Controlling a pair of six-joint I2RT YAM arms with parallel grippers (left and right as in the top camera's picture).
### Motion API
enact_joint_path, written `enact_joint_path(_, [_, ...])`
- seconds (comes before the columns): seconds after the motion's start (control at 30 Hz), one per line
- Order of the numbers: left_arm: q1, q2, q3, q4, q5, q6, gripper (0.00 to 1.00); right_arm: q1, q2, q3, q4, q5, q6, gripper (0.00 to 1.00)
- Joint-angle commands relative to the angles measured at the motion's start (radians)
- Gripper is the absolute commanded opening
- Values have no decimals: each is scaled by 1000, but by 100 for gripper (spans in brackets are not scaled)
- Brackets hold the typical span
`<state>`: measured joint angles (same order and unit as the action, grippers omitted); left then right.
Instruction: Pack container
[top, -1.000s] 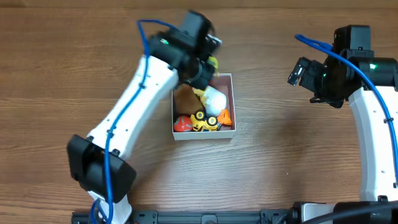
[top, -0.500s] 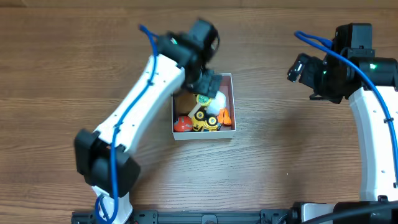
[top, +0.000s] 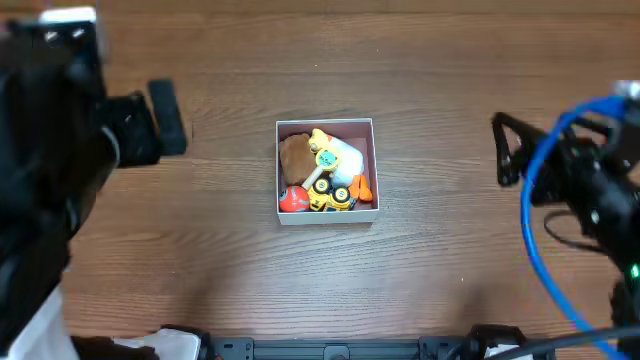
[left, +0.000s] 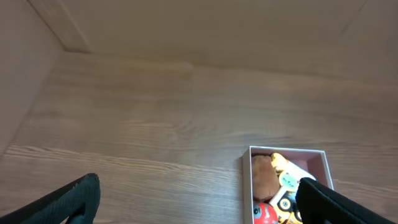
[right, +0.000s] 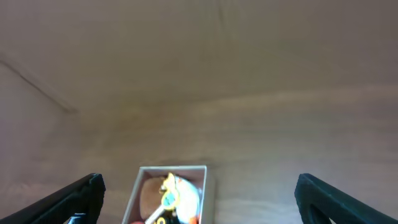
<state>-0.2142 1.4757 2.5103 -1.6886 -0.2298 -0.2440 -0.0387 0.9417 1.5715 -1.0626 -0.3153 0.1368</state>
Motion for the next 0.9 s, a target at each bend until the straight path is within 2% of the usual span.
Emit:
enact_joint_path(0.0, [5, 29, -2, 0, -24, 11, 100, -1, 0, -2, -6, -1, -10, 100])
enact_joint_path(0.27, [5, 40, -2, 0, -24, 12, 100, -1, 29, -2, -76, -1, -10, 100])
enact_joint_path(0.67, [5, 40, -2, 0, -24, 12, 100, -1, 48, -3, -23, 2, -13, 100])
enact_joint_path(0.77, [5, 40, -2, 0, -24, 12, 100, -1, -21, -50, 23, 86, -15, 100])
enact_joint_path(0.87, [5, 40, -2, 0, -24, 12, 100, -1, -173, -224, 120, 153, -15, 100])
